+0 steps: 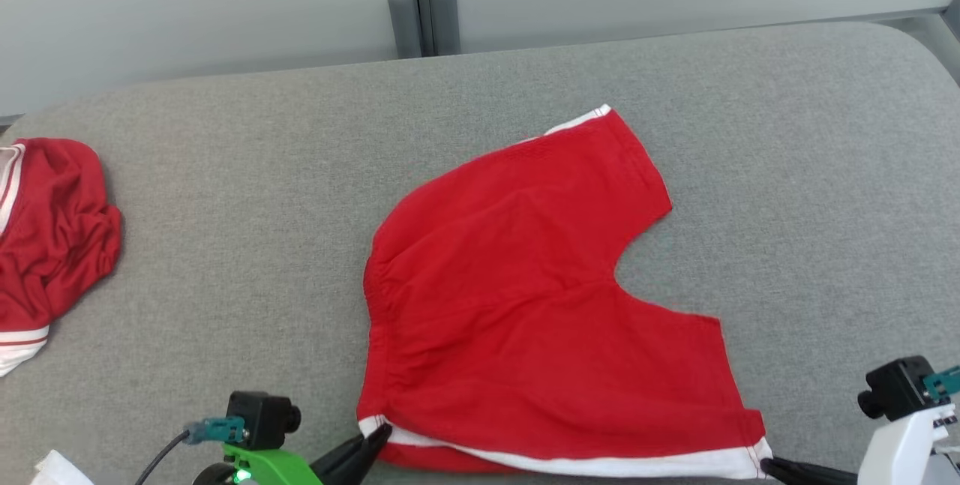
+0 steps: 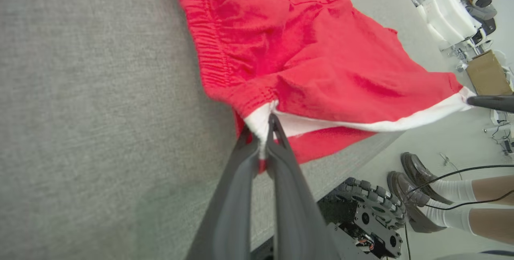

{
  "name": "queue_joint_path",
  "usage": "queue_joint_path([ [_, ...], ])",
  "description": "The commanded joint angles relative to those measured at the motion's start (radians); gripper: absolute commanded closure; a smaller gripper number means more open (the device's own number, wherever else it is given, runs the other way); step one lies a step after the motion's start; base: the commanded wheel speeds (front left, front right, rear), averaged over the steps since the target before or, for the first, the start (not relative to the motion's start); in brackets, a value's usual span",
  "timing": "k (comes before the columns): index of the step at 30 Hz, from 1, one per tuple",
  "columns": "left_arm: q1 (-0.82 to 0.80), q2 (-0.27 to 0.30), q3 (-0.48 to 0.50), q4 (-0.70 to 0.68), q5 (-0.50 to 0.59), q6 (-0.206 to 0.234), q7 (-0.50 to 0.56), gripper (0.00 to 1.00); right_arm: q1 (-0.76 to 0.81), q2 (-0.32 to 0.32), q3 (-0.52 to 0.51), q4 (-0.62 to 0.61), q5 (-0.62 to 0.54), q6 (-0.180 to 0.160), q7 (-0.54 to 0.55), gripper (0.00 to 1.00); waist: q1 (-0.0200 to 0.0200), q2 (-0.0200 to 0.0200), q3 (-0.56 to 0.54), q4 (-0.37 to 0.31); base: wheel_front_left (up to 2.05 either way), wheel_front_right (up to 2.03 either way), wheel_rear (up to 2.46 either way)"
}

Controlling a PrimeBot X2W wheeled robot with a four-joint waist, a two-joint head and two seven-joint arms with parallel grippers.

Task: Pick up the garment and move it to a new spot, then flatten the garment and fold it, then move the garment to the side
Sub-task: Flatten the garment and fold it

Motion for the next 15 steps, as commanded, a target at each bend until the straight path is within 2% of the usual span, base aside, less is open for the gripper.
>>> queue_joint_path([
  [1,0.031,0.022,-0.003,-0.026,-0.012,0.013,0.011,1.0,0.035,0.013,-0.03,-0.023,0.001,0.0,0.024,1.0,0.0001,0.0,-0.014,0.013,0.0,0.0,0.0],
  [6,0.086,0.073,-0.006,-0.122,-0.06,0.047,0.063,1.0,0.142,0.071,-0.133,-0.12,-0.016,0.0,0.105,1.0,0.0001,0.0,-0.01,0.025,0.0,0.0,0.0],
  [8,0.096,0.088,0.009,-0.168,-0.053,0.07,0.05,1.0,0.15,0.09,-0.194,-0.158,-0.056,0.0,0.121,1.0,0.0001,0.0,0.0,0.03,0.0,0.0,0.0],
  [11,0.093,0.089,0.023,-0.206,-0.061,0.068,0.037,1.0,0.075,0.101,-0.214,-0.196,-0.093,0.0,0.104,1.0,0.0001,0.0,0.016,0.035,0.0,0.0,0.0],
  [15,0.015,0.041,0.032,-0.222,-0.046,0.053,0.034,1.0,-0.086,0.09,-0.177,-0.171,-0.106,0.0,0.067,1.0,0.0001,0.0,0.043,0.05,0.0,0.0,0.0],
])
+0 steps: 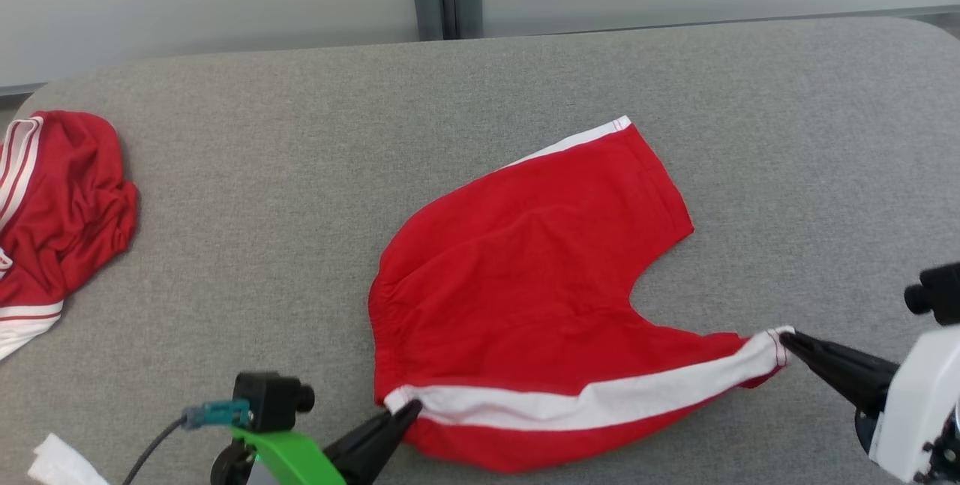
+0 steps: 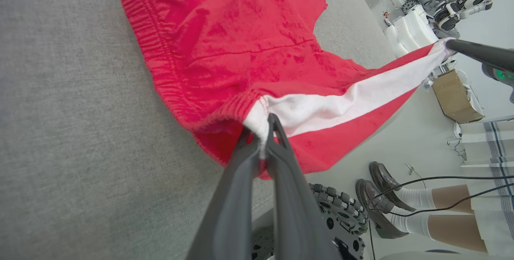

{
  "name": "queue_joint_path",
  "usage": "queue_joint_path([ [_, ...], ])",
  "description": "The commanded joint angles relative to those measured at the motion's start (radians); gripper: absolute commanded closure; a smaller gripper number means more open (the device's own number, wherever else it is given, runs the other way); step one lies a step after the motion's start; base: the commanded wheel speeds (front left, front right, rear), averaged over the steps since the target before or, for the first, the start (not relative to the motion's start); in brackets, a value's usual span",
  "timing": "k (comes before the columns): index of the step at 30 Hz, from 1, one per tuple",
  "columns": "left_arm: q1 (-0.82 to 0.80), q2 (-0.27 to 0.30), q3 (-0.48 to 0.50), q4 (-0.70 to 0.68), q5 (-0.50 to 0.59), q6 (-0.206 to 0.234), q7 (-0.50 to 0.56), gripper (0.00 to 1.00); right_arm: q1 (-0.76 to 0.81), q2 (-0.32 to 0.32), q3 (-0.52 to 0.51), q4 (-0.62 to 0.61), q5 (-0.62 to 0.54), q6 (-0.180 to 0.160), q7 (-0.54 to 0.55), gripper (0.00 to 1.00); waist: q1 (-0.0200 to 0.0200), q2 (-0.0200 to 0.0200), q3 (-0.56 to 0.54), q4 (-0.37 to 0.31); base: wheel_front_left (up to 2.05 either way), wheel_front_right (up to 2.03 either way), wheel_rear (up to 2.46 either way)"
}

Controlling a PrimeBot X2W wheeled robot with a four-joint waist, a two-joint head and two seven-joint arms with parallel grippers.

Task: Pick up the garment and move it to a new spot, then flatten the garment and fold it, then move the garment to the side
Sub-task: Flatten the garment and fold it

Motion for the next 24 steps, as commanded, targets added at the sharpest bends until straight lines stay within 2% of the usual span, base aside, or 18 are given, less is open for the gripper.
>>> queue_joint_path([
  [1,-0.056,-0.027,0.014,0.004,0.01,-0.006,-0.004,1.0,-0.057,-0.013,0.023,0.036,0.002,0.0,-0.002,1.0,0.0001,0.0,0.024,0.019,0.0,0.0,0.0],
  [6,-0.18,-0.124,0.034,0.075,0.025,-0.01,-0.019,1.0,-0.273,-0.039,0.1,0.156,-0.019,0.0,-0.049,1.0,0.0001,0.0,0.06,0.06,0.0,0.0,0.0],
  [9,-0.251,-0.176,0.047,0.152,0.052,-0.007,-0.044,1.0,-0.401,-0.036,0.148,0.23,-0.024,0.0,-0.132,1.0,0.0001,0.0,0.084,0.089,0.0,0.0,0.0],
  [11,-0.288,-0.217,0.05,0.199,0.05,-0.025,-0.06,1.0,-0.472,-0.061,0.179,0.281,-0.06,0.0,-0.189,1.0,0.0001,0.0,0.1,0.11,0.0,0.0,0.0],
  [17,-0.384,-0.309,0.054,0.352,0.062,-0.071,-0.111,1.0,-0.623,-0.087,0.269,0.438,-0.106,0.0,-0.326,1.0,0.0001,0.0,0.133,0.159,0.0,0.0,0.0],
  [24,-0.467,-0.384,0.061,0.483,0.064,-0.097,-0.161,1.0,-0.749,-0.101,0.326,0.579,-0.144,0.0,-0.441,1.0,0.0001,0.0,0.186,0.19,0.0,0.0,0.0],
])
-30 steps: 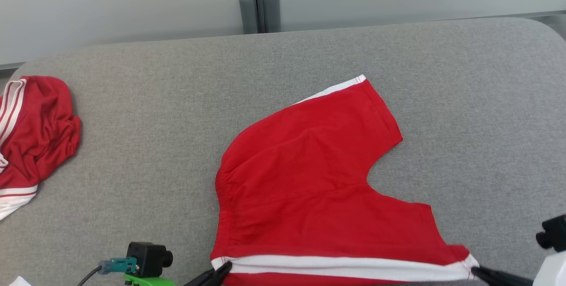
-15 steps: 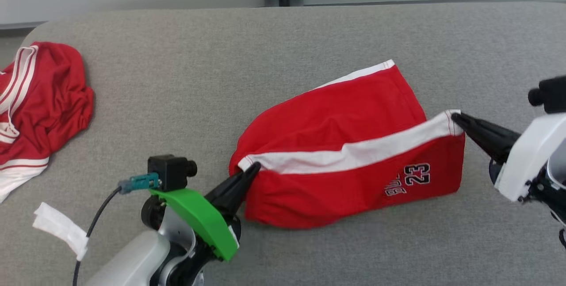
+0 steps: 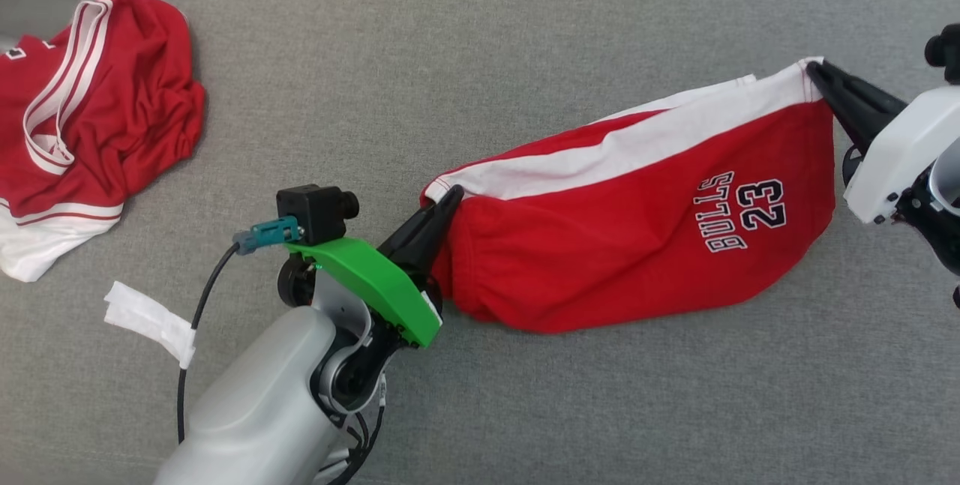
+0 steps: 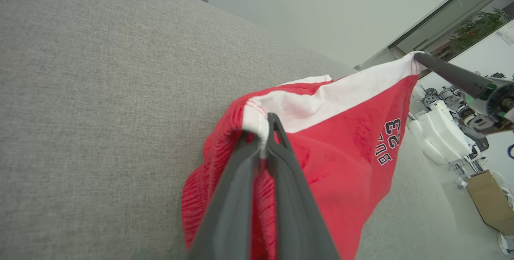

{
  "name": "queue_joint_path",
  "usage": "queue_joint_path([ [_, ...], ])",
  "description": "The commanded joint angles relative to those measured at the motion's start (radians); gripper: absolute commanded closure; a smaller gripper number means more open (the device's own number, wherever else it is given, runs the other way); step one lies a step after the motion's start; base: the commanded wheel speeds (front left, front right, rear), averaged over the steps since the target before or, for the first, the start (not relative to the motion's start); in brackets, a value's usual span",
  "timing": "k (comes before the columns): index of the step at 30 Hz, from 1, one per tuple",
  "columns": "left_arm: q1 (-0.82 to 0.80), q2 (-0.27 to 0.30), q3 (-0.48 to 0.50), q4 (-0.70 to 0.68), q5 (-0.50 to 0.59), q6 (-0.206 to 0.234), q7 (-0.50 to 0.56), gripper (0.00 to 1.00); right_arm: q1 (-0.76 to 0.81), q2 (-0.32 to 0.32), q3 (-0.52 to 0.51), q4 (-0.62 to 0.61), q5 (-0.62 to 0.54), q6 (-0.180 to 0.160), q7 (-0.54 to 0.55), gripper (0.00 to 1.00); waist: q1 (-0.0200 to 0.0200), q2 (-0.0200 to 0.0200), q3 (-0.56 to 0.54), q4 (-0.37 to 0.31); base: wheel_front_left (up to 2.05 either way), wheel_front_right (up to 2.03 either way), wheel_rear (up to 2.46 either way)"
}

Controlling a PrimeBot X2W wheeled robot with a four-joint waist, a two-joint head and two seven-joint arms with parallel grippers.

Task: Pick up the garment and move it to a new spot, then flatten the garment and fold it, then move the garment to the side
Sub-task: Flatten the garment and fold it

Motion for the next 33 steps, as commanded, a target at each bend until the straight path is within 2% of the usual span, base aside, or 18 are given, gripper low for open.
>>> queue_joint_path([
  [1,-0.033,-0.008,0.008,0.02,0.009,-0.007,-0.014,1.0,-0.033,-0.005,0.008,0.026,-0.021,0.0,-0.024,1.0,0.0,0.0,0.039,0.024,0.0,0.0,0.0],
  [9,-0.091,-0.046,0.015,0.1,0.008,-0.022,-0.066,1.0,-0.132,0.014,0.062,0.163,-0.073,0.0,-0.118,1.0,0.0,0.0,0.09,0.043,0.0,0.0,0.0],
  [10,-0.094,-0.049,0.014,0.107,0.007,-0.024,-0.071,0.93,-0.141,0.018,0.064,0.185,-0.078,0.0,-0.128,1.0,0.0,0.0,0.093,0.045,0.0,0.0,0.0],
  [11,-0.097,-0.052,0.013,0.113,0.004,-0.024,-0.077,0.38,-0.146,0.024,0.068,0.199,-0.079,0.0,-0.132,0.8,0.0,0.0,0.094,0.046,0.0,0.0,0.0],
  [12,-0.101,-0.055,0.017,0.12,0.001,-0.025,-0.086,0.0,-0.153,0.029,0.072,0.21,-0.083,0.0,-0.141,0.12,0.0,0.0,0.096,0.047,0.0,0.0,0.0],
  [13,-0.104,-0.058,0.017,0.125,-0.001,-0.025,-0.09,0.0,-0.159,0.032,0.073,0.22,-0.085,0.0,-0.151,0.0,0.0,0.0,0.096,0.047,0.0,0.0,0.0],
  [19,-0.107,-0.053,0.014,0.133,0.013,-0.031,-0.141,0.0,-0.157,0.038,0.1,0.254,-0.039,0.0,-0.159,0.0,0.0,0.0,0.075,0.041,0.0,0.0,0.0],
  [29,0.011,0.009,0.008,0.111,0.032,-0.032,-0.187,0.0,-0.044,-0.025,0.095,0.214,0.047,0.0,-0.101,0.0,0.0,0.0,-0.026,0.014,0.0,0.0,0.0],
  [33,0.059,0.026,0.047,0.085,0.099,-0.018,-0.199,0.0,0.005,-0.014,0.065,0.23,0.062,0.0,-0.081,0.0,0.0,0.0,-0.051,0.015,0.0,0.0,0.0],
])
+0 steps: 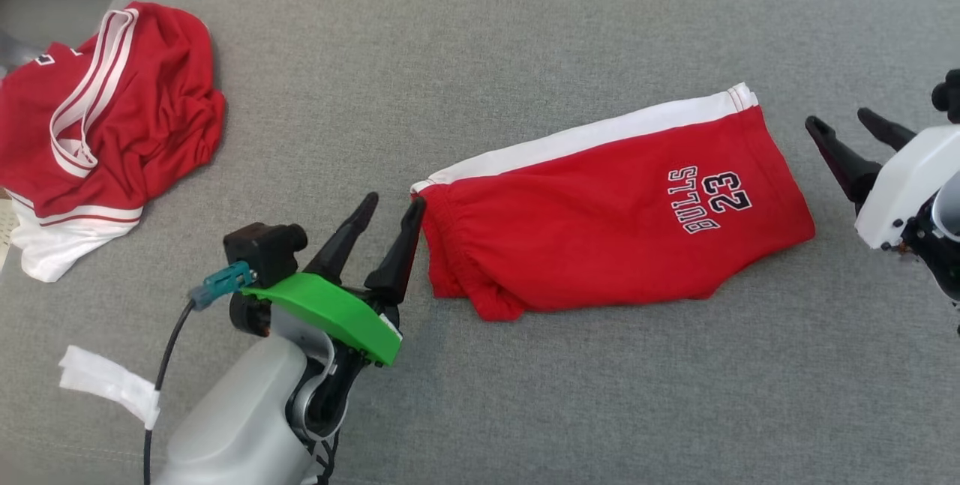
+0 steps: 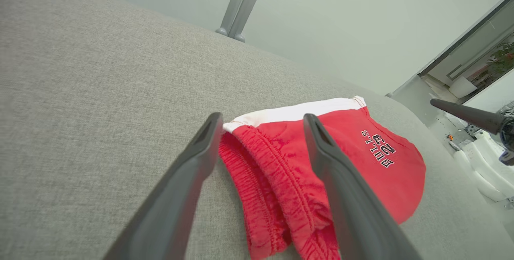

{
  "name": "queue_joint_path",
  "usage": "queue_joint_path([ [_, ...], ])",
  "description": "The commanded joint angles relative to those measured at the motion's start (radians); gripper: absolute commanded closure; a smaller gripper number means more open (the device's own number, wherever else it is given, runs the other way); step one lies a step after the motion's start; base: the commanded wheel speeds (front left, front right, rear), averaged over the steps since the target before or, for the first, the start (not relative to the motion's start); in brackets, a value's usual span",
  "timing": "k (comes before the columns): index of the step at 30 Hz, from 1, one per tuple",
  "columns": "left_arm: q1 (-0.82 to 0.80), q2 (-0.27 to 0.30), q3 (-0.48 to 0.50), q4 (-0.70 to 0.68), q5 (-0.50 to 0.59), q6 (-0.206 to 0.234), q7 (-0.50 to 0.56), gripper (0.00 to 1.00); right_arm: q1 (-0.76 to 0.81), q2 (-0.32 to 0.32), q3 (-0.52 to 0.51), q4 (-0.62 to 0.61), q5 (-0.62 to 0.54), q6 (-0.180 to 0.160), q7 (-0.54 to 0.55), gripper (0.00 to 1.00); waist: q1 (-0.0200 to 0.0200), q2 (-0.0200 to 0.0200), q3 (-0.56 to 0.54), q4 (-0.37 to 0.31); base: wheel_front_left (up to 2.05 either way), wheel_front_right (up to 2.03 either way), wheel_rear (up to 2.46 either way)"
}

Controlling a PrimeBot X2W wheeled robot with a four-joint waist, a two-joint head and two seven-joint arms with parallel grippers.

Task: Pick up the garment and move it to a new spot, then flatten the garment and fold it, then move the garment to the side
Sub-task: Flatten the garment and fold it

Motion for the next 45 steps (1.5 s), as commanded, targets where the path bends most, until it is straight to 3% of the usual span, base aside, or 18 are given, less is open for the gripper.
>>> queue_joint_path([
  [1,0.022,0.002,0.041,-0.026,0.042,0.012,-0.007,0.0,0.024,0.009,-0.013,0.013,0.004,0.0,0.009,0.0,0.0,0.0,-0.022,-0.002,0.0,0.0,0.0],
  [2,0.038,-0.001,0.07,-0.043,0.081,0.021,-0.006,0.0,0.03,0.014,-0.026,0.023,0.002,0.0,0.012,0.0,0.0,0.0,-0.023,0.001,0.0,0.0,0.0],
  [3,0.148,-0.063,0.251,-0.131,0.283,0.025,-0.005,0.0,0.046,0.077,-0.101,0.107,-0.018,0.0,0.033,0.0,0.0,0.0,-0.02,0.023,0.0,0.0,0.0],
  [12,0.276,-0.188,0.524,-0.232,0.554,0.005,-0.006,0.0,-0.004,0.182,-0.185,0.237,-0.142,0.0,0.035,0.0,0.0,0.0,0.013,0.06,0.0,0.0,0.0],
  [16,0.302,-0.199,0.583,-0.263,0.594,-0.002,-0.006,0.0,-0.022,0.215,-0.214,0.281,-0.192,0.0,0.037,0.0,0.0,0.0,0.026,0.068,0.0,0.0,0.0],
  [29,0.325,-0.2,0.597,-0.305,0.569,-0.008,-0.006,0.0,-0.013,0.315,-0.239,0.397,-0.287,0.0,0.109,0.0,0.0,0.0,0.044,0.09,0.0,0.0,0.0],
  [30,0.325,-0.2,0.598,-0.305,0.571,-0.009,-0.006,0.0,-0.009,0.32,-0.235,0.403,-0.295,0.0,0.115,0.1,0.0,0.0,0.045,0.09,0.0,0.0,0.0],
  [31,0.326,-0.2,0.599,-0.304,0.572,-0.009,-0.006,0.0,-0.007,0.322,-0.231,0.406,-0.301,0.0,0.118,0.66,0.0,0.0,0.047,0.09,0.0,0.0,0.0],
  [32,0.326,-0.2,0.598,-0.3,0.572,-0.009,-0.006,0.0,-0.005,0.321,-0.23,0.407,-0.31,0.0,0.112,1.0,0.0,0.0,0.048,0.088,0.0,0.0,0.0],
  [45,0.33,-0.199,0.593,-0.289,0.574,-0.01,-0.006,0.0,-0.006,0.219,-0.401,0.375,-0.509,-0.001,-0.048,1.0,0.0,0.0,0.021,0.017,0.0,0.0,0.0],
])
